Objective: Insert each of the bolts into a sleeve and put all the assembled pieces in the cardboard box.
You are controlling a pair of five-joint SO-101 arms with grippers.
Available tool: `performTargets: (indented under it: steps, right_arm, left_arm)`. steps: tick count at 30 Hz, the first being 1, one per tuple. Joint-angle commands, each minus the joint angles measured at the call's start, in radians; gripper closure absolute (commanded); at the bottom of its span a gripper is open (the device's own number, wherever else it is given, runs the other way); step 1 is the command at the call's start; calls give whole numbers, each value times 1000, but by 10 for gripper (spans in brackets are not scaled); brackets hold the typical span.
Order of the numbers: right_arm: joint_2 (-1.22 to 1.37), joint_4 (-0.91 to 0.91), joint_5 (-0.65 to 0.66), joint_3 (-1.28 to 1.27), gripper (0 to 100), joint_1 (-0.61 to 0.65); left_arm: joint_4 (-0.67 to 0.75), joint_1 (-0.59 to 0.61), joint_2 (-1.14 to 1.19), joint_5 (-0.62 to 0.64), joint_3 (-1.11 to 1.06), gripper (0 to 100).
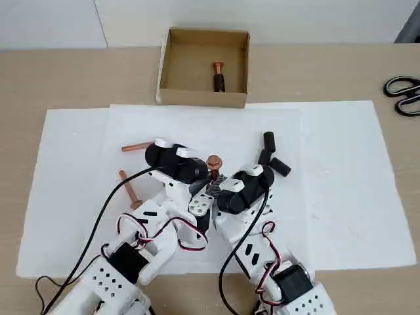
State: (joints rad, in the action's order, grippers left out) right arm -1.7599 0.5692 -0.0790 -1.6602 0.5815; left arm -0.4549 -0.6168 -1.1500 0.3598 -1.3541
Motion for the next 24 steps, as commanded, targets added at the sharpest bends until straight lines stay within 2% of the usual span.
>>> performTargets:
  steps: [1, 10, 24]
  right_arm:
    - [-1, -18, -8, 9, 995, -12]
    - [-1, -18, -8, 9, 995, -10]
    - [-1, -18, -8, 9, 995, -10]
  left_arm:
    - [-12, -44, -6, -12, 4, 995]
    - [-46, -69, -6, -14, 5, 995]
    - [-86, -69, -6, -115, 5, 976]
